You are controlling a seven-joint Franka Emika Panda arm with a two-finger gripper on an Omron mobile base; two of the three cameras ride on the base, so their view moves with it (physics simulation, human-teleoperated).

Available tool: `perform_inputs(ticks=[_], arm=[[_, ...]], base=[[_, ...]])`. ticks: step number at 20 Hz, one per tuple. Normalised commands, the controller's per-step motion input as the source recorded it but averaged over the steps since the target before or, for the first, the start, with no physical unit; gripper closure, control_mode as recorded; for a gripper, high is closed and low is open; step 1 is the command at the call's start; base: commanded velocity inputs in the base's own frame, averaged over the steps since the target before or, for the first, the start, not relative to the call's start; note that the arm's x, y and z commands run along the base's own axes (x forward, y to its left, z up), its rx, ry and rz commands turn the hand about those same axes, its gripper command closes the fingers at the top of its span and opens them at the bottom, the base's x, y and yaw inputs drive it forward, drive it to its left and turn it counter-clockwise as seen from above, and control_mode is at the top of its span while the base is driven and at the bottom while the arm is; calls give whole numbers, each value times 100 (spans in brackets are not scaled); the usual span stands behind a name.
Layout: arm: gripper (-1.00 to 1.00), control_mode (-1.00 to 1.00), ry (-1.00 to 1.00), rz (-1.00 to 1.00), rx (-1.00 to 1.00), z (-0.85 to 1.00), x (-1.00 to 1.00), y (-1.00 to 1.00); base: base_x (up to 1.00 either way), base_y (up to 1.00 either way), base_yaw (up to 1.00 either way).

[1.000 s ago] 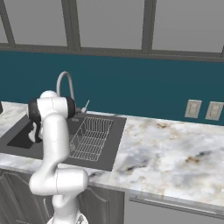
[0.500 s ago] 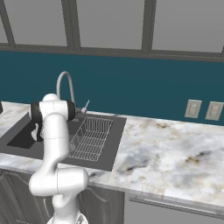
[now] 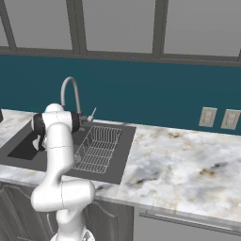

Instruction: Turn on the sink faucet. Then move the lemon wedge from the counter to the sink. Turn off the sink. Move the vegetable from the sink to the pot next to the stove. Finally move the pot to the rear center burner.

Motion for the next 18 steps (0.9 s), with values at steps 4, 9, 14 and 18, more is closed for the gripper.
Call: perform_inputs(ticks=[4, 9, 14, 18], arm=[[-100, -100, 0, 0, 0, -21, -5, 1], [-100, -100, 0, -2, 0, -19, -26, 0], [-100, -100, -3, -3, 0, -24, -41, 0], [100, -100, -7, -5, 0, -26, -29, 15]], base=[[0, 0, 0], [0, 0, 0], [0, 0, 0], [0, 0, 0]])
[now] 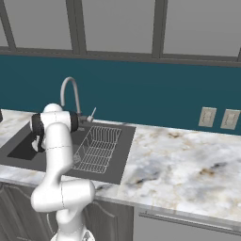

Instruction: Turn on the sink faucet. Then move the lemon wedge from the counter to the sink. Turn off the sink. Move the vegetable from the sink to the pot next to the stove. Finally move the pot to the rear center burner.

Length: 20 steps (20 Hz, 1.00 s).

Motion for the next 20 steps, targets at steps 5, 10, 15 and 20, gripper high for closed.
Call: perform_inputs(ticks=[5, 10, 15, 20], arm=[[100, -100, -10, -2, 0, -10, -29, 7], [100, -100, -17, 0, 1, 17, -15, 1], [100, -100, -12, 0, 8, 75, -1, 0], [100, -100, -6, 0, 9, 87, 0, 0]], base=[[0, 0, 0], [0, 0, 0], [0, 0, 0], [0, 0, 0]])
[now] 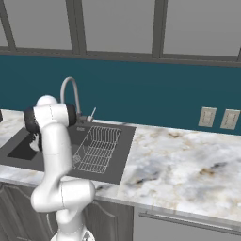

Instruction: Turn on the sink faucet. Then move the lemon wedge from the counter to the sink. Turn off the sink. Move the vegetable from the sink to the pot next to the stove. Finally move the pot to the rear center burner.

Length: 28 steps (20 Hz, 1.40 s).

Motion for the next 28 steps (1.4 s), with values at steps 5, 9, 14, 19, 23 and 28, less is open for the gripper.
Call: perform_inputs(ticks=[5, 9, 14, 19, 23, 28], arm=[[100, -100, -2, 0, 7, 89, -1, 0], [100, -100, 0, 0, 7, 96, -8, 0], [100, -100, 0, 0, 6, 97, -10, 0], [100, -100, 0, 0, 3, 94, -14, 0], [100, -100, 0, 0, 0, 85, -25, 0], [100, -100, 0, 2, 0, 68, -38, 0]], base=[[0, 0, 0], [0, 0, 0], [0, 0, 0], [0, 0, 0], [0, 0, 0], [0, 0, 0]])
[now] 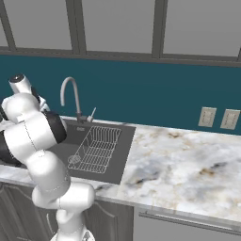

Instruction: Turn on the sink faucet. Then move the lemon wedge from the counter to the sink. Turn off the sink. Move the vegetable from the sink to the pot next to the stove. Finally move the pot to the rear center burner.

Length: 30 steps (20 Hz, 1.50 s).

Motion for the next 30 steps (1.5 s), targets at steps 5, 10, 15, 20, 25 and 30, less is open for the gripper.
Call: perform_inputs(ticks=[5, 10, 15, 20, 25, 30], arm=[[100, -100, 0, 2, -1, 26, -47, 2], [100, -100, 0, 0, -2, 0, -3, 3], [100, -100, 0, 0, 0, 0, -7, 0], [100, 100, 0, 0, 0, 0, 0, 0], [100, 100, 0, 0, 0, 0, 0, 0], [100, 100, 0, 0, 0, 0, 0, 0]], base=[[0, 0, 0], [0, 0, 0], [0, 0, 0], [-50, -1, 2], [-29, 29, 14], [-13, 44, 25]])
